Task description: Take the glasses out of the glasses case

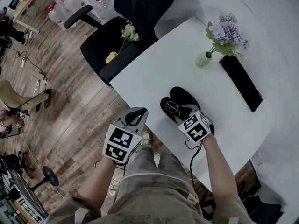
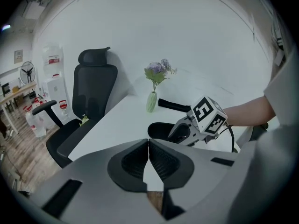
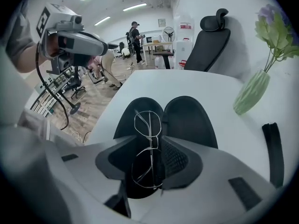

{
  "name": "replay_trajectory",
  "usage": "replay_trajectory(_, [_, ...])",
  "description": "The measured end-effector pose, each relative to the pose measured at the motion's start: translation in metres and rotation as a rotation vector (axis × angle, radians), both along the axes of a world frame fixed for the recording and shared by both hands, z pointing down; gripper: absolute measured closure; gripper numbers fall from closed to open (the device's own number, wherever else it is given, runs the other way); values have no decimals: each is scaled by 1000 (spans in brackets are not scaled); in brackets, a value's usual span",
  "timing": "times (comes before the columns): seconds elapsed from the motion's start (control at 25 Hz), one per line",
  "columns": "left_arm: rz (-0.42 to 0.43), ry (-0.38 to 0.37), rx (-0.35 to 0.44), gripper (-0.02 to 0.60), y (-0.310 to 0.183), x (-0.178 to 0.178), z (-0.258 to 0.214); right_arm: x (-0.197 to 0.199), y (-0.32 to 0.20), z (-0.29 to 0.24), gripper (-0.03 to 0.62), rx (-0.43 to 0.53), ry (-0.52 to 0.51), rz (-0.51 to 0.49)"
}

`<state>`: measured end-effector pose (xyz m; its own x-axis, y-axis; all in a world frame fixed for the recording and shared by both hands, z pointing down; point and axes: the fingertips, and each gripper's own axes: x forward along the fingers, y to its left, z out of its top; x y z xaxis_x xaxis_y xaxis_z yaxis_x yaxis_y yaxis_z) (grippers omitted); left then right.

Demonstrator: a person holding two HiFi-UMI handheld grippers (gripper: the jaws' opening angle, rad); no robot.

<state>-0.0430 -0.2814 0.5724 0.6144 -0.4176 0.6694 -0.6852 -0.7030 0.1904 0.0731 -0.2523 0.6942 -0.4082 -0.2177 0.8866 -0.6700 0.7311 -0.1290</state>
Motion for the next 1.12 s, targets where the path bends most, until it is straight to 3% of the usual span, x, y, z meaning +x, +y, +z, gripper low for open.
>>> replay_trajectory(0.04, [-5,-2,-6,560,2,0,2,0,0,1,419,-8,2,-6])
replay_trajectory(0.08, [-9,-3,-10,560,3,-1,3,0,0,2,463,-19,8,-15])
replay_trajectory(0.28, [-22,-6,-16,561,11,-3,4,0,-2,3,471,-13,38,-20])
replay_trajectory(0.36, [-26,-6,-12,560,15,-6,2,1,-6,-3,475,20,20,21])
replay_trajectory(0.4, [-27,-5,-9,560,16,-8,0,1,-8,-9,551,42,2,52])
replay_trajectory(0.68, [-23,5,32,560,18,-8,-20,14,-22,-46,559,147,-58,159])
replay_trajectory(0.88, [-12,21,90,560,19,4,-55,26,-30,-99,559,248,-116,221])
replay_trajectory(1.12, [-4,36,224,560,9,8,-112,38,-41,-196,560,423,-199,279])
